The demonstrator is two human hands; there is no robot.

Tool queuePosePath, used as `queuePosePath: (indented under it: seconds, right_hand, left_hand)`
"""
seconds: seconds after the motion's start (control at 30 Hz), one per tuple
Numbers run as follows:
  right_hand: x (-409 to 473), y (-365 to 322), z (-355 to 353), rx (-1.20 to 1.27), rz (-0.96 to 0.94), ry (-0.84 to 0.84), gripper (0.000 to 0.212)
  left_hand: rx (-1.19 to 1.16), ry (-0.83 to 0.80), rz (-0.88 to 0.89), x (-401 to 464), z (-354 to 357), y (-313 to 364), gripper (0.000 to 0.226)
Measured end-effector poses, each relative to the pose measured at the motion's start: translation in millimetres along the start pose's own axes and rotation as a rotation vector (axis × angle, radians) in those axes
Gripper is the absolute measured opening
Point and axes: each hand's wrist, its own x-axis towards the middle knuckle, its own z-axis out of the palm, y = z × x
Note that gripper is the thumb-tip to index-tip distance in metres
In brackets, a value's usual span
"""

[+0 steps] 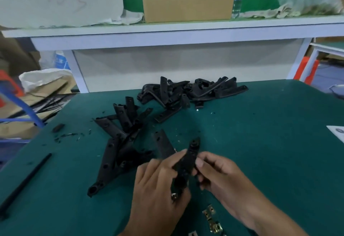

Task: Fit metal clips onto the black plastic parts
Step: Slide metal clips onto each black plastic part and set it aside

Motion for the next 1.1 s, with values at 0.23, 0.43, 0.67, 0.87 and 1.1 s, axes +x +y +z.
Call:
queuePosePath:
  seconds: [0.23, 0.43, 0.67, 0.87, 1.1]
  right_hand:
    - [-4.1, -9.6, -13.8, 0.148, -0.038, -0.141, 0.030]
    - [-7.7, -6.1, -15.2, 0.266, 0.049, -0.399, 0.032]
    - [-2.0, -2.3, -15.4, 0.311, 0.053, -0.201, 0.008]
    - [2.5, -0.7, -15.1, 0.286, 0.033, -0.089, 0.014]
    - [0.1, -7.3, -20.1, 0.296, 0.023, -0.052, 0.007]
  left_hand:
    - [-0.176, -0.153, 0.107, -0.8, 0.0, 6.8, 0.031]
    - [-0.549, -0.052, -0.249, 0.7, -9.6, 15.3, 0.041]
    - [-0.657, 0.054, -0.552, 11.5, -25.1, 10.7, 0.052]
    - [-0.921, -0.162, -0.653, 11.3, -24.1, 5.0, 0.017]
    - [-0.904, -0.355, -0.591, 6.6, -18.5, 9.8, 0.022]
